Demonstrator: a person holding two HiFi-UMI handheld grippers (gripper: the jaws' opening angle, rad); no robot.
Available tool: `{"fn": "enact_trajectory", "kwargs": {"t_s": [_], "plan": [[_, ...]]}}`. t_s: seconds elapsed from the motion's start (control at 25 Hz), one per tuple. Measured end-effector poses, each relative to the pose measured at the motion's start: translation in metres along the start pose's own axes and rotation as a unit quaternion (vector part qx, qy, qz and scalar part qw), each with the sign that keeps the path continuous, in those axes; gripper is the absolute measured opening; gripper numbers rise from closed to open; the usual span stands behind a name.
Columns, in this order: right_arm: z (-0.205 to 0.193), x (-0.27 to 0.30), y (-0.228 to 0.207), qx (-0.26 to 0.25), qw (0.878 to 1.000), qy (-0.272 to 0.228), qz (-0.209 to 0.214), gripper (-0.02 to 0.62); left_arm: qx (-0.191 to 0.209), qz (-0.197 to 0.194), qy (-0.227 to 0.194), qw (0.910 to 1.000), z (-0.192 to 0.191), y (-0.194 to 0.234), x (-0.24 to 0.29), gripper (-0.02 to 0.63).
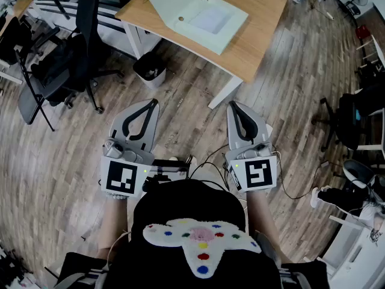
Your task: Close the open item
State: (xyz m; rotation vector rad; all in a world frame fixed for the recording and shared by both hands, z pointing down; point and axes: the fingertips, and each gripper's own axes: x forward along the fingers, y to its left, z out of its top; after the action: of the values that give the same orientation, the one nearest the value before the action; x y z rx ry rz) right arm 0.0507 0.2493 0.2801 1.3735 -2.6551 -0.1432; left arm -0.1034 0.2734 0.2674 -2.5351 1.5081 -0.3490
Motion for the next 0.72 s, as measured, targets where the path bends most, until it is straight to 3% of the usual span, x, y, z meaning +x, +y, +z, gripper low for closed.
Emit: {"fn": "enact_trajectory", "kwargs": {"t_s": [0.48,0.72], "plan": [[0.000,0.000,-0.001,-0.003,1.000,-0.005,-0.003,0.008,0.013,-0.006,-0.002,0.9999,-0.001,0.002,0.003,0.006],[0.007,0.003,-0.001,0.026,0.999,-0.026,-0.036,0.008,0.011,-0.011,-0.010,0.9998,-0.004,0.015,-0.002,0.006]]}}
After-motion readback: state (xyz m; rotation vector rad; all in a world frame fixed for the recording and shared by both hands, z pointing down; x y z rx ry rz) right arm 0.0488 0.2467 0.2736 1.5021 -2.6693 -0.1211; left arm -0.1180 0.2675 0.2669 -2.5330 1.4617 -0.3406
